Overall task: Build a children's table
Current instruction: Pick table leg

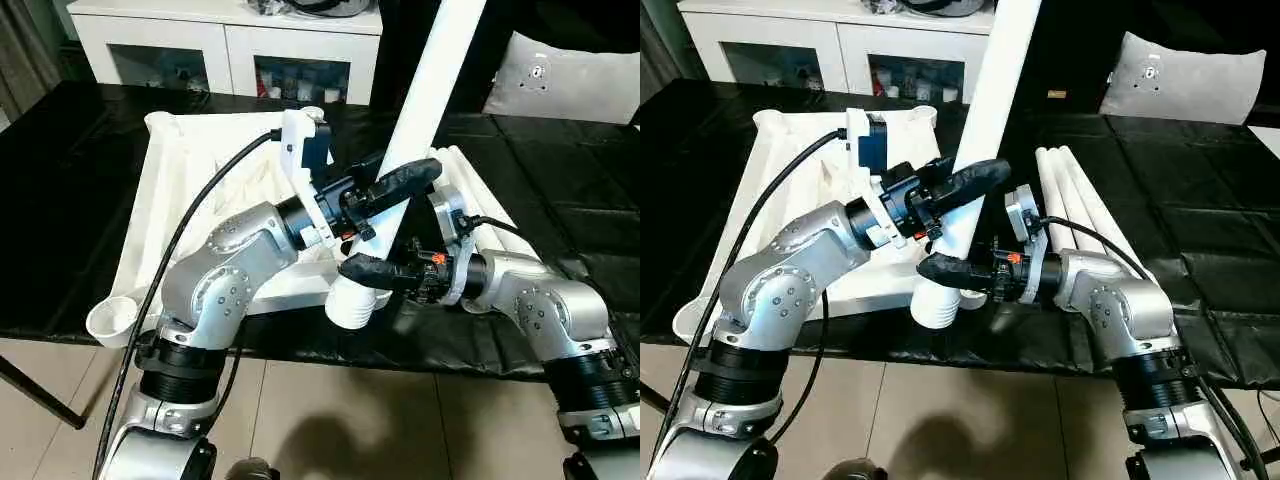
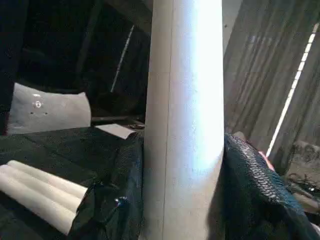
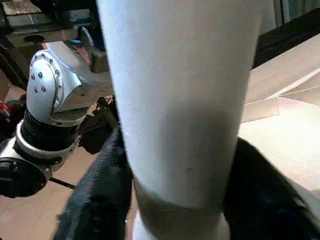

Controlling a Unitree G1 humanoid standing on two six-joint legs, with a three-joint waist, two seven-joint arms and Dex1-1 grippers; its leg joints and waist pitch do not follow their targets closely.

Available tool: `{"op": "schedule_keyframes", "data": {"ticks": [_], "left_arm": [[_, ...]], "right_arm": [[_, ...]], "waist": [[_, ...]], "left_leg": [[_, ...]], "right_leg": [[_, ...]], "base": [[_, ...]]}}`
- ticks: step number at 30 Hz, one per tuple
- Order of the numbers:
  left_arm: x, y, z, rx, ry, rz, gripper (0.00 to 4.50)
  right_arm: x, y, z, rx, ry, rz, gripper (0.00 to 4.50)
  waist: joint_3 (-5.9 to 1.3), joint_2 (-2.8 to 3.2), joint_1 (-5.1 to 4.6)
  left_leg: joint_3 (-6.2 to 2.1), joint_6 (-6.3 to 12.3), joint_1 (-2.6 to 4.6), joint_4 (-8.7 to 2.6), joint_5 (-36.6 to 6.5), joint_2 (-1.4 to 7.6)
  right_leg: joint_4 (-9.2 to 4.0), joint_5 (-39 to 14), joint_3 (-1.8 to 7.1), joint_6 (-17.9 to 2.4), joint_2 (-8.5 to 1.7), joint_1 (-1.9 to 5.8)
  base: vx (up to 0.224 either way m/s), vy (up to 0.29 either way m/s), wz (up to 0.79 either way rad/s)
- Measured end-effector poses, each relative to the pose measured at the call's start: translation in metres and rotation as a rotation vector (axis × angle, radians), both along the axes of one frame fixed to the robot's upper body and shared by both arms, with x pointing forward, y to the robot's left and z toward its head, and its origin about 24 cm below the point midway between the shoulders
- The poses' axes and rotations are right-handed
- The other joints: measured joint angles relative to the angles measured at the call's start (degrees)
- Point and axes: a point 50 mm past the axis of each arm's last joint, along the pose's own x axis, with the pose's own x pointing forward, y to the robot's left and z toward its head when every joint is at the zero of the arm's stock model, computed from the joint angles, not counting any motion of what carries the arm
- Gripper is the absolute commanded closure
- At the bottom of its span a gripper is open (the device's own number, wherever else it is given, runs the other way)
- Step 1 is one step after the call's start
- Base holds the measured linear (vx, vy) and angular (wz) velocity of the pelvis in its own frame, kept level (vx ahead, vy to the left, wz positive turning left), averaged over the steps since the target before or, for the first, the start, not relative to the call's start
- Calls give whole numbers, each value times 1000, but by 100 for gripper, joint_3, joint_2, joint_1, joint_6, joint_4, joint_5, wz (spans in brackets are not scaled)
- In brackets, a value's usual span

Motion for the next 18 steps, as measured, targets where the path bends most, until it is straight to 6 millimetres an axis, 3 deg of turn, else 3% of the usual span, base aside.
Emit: {"op": "schedule_keyframes", "data": {"ticks": [3,10,18], "left_arm": [[0,-1,1,-4,-7,-4,271],[-1,-2,1,-5,-15,-16,271],[-2,-2,1,-4,-18,-24,271]], "right_arm": [[0,1,-2,-2,14,1,145],[0,1,-1,9,16,2,144],[0,3,-1,28,25,7,223]], "waist": [[0,0,-1],[0,0,-2],[0,1,1]], "left_leg": [[0,0,0,0,0,0],[0,0,0,1,0,1],[0,-1,0,3,-1,1]], "right_leg": [[0,0,0,0,0,0],[2,0,0,-1,0,0],[3,1,0,-1,0,0]], "base": [[0,0,0],[0,0,0],[0,0,0]]}}
